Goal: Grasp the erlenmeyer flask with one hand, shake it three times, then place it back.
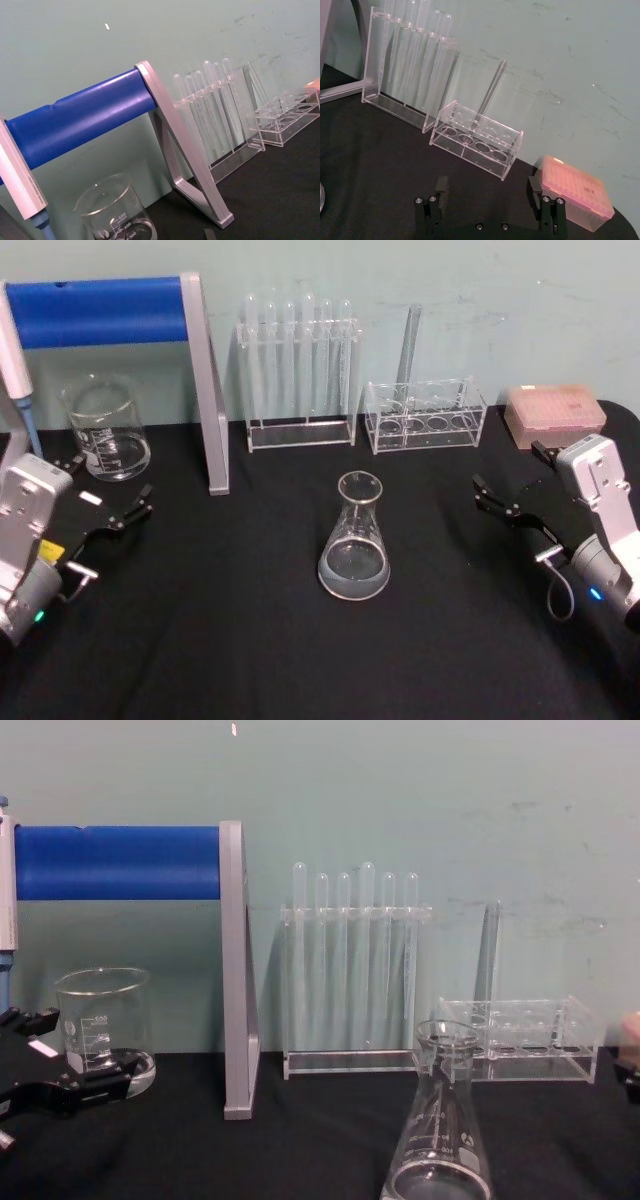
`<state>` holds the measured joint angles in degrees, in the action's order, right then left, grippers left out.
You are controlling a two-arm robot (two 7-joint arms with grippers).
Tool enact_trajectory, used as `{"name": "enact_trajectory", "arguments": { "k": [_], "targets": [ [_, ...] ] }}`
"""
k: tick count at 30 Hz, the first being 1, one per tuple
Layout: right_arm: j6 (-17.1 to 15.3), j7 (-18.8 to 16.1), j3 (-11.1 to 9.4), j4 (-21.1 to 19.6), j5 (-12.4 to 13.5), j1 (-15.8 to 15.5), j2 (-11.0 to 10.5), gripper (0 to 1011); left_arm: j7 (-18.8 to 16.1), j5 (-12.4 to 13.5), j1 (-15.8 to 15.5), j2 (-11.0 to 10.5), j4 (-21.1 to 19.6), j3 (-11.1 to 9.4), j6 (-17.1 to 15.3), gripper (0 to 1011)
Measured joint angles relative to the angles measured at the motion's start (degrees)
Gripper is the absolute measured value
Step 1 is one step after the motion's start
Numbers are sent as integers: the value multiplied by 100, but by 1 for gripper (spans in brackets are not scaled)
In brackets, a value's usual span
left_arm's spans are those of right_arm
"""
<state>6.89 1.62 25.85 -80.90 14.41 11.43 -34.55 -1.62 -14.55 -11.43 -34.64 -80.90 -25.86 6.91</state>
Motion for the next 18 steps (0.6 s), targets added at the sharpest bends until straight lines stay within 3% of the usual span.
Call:
{"name": "enact_trajectory", "arguments": {
  "k": [18],
  "targets": [
    [2,0,2,-1,9,1,-9,1000,0,0,0,0,0,0,0,1001]
  ]
}}
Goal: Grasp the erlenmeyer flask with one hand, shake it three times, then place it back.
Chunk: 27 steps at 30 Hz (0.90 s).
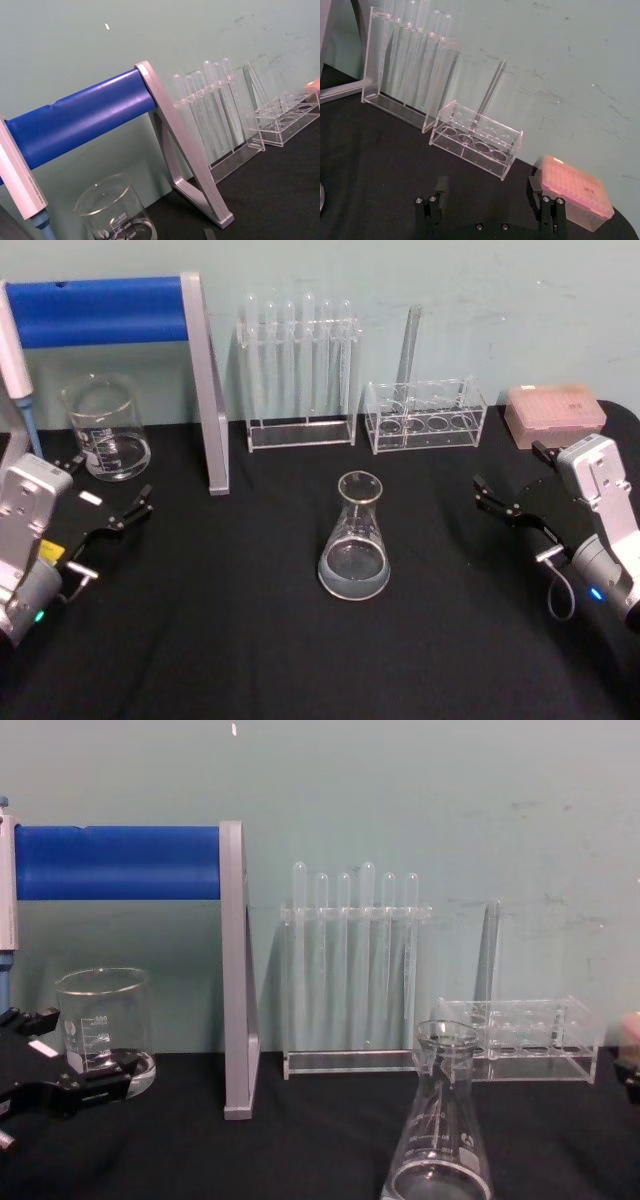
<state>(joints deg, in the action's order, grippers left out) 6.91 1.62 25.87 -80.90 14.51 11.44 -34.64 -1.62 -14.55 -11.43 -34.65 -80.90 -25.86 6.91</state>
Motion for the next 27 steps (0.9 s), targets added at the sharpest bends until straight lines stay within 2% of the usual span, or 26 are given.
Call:
{"name": "enact_trajectory", "arguments": {
  "k": [27],
  "targets": [
    [7,-47,-46,-4,3,-32,1,1000,0,0,0,0,0,0,0,1001]
  ]
}}
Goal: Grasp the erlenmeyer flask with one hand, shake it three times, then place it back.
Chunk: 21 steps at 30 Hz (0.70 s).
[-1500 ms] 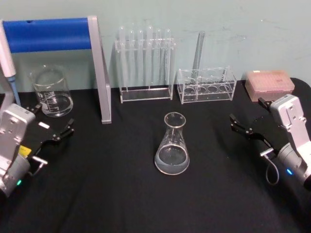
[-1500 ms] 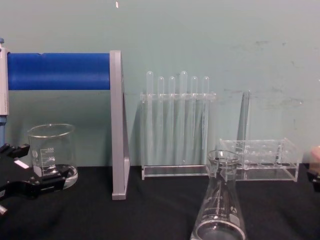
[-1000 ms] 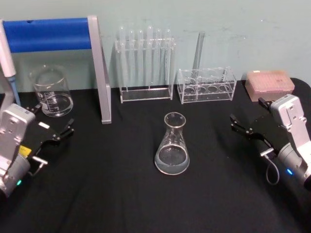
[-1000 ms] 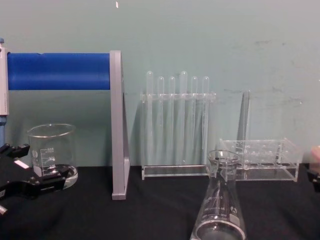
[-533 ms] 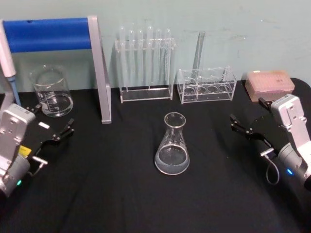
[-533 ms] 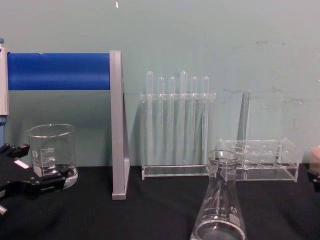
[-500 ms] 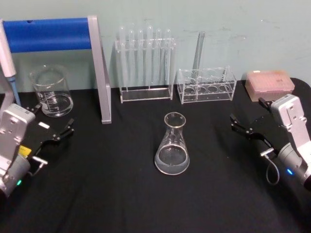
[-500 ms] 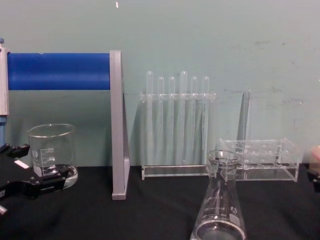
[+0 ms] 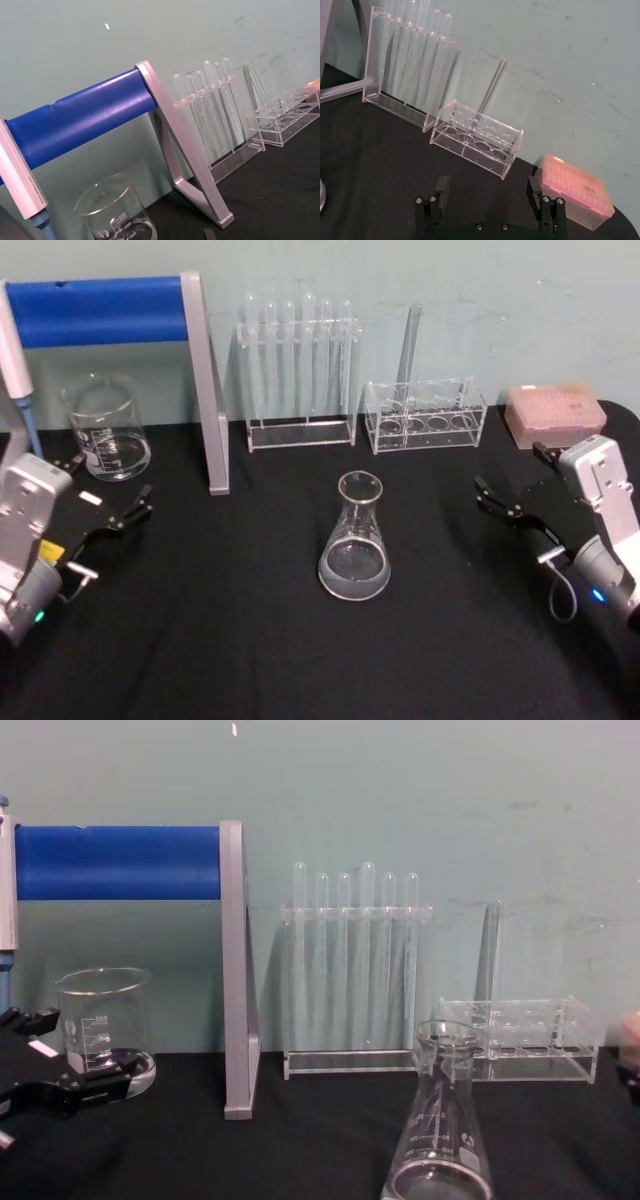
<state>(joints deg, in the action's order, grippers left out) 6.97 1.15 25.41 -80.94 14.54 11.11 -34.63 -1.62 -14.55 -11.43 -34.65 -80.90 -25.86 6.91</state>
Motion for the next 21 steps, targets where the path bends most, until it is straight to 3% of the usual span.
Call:
{"name": "enact_trajectory", "arguments": {
  "k": [9,14,21],
  "targets": [
    [25,-180,-178,-245,23,-231,-95,1000,0,0,0,0,0,0,0,1001],
    [72,-275,-325,-572,71,-523,-231,1000,0,0,0,0,0,0,0,1001],
    [113,-528,-544,-1042,386,-971,-352,1000,0,0,0,0,0,0,0,1001]
  ]
}}
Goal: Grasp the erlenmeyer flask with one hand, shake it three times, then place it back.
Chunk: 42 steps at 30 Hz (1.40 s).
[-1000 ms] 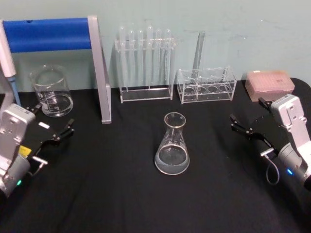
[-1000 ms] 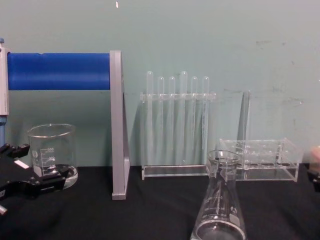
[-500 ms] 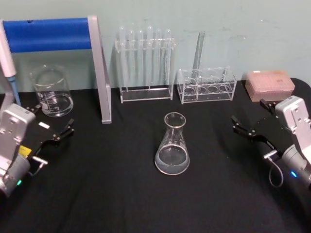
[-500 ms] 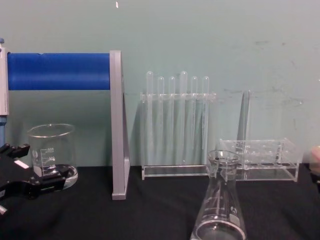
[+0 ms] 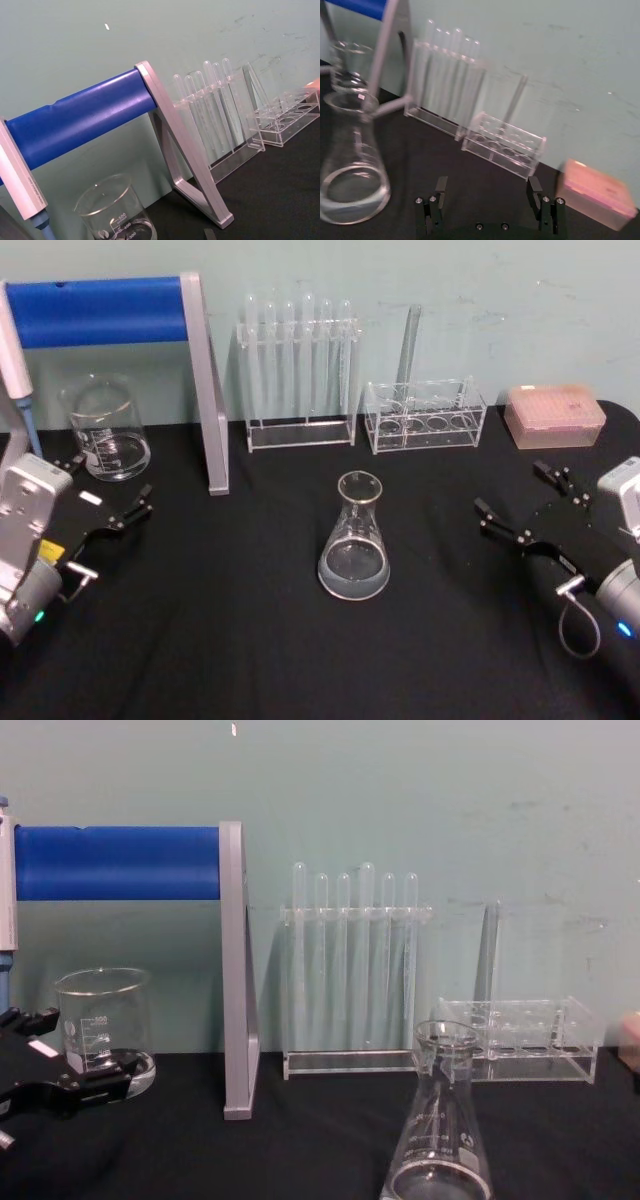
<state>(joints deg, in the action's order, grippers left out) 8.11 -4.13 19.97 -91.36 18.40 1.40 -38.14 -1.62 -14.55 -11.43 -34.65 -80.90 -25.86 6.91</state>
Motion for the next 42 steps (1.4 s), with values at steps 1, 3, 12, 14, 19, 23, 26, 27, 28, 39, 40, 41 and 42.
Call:
{"name": "enact_trajectory", "arguments": {
  "k": [1,3,12,14,19,23,26,27,28,39,40,41,42],
  "targets": [
    [8,-64,-31,-93,73,-84,-8,1000,0,0,0,0,0,0,0,1001],
    [13,-132,-52,-175,140,-159,-8,1000,0,0,0,0,0,0,0,1001],
    [-60,-658,-41,-423,509,-359,112,1000,0,0,0,0,0,0,0,1001],
    [-80,-760,-25,-437,559,-362,131,1000,0,0,0,0,0,0,0,1001],
    [-191,-1107,48,-441,700,-317,227,1000,0,0,0,0,0,0,0,1001],
    [-271,-1315,101,-408,753,-244,306,1000,0,0,0,0,0,0,0,1001],
    [-323,-1457,146,-370,764,-175,377,1000,0,0,0,0,0,0,0,1001],
    [-334,-1519,166,-349,763,-140,417,1000,0,0,0,0,0,0,0,1001],
    [-335,-1546,177,-334,762,-120,443,1000,0,0,0,0,0,0,0,1001],
    [-238,-1762,275,-34,609,145,843,1000,0,0,0,0,0,0,0,1001],
    [-227,-1784,283,17,585,192,900,1000,0,0,0,0,0,0,0,1001],
    [-224,-1793,285,40,577,209,926,1000,0,0,0,0,0,0,0,1001],
    [-222,-1813,292,96,561,266,995,1000,0,0,0,0,0,0,0,1001]
  ]
}}
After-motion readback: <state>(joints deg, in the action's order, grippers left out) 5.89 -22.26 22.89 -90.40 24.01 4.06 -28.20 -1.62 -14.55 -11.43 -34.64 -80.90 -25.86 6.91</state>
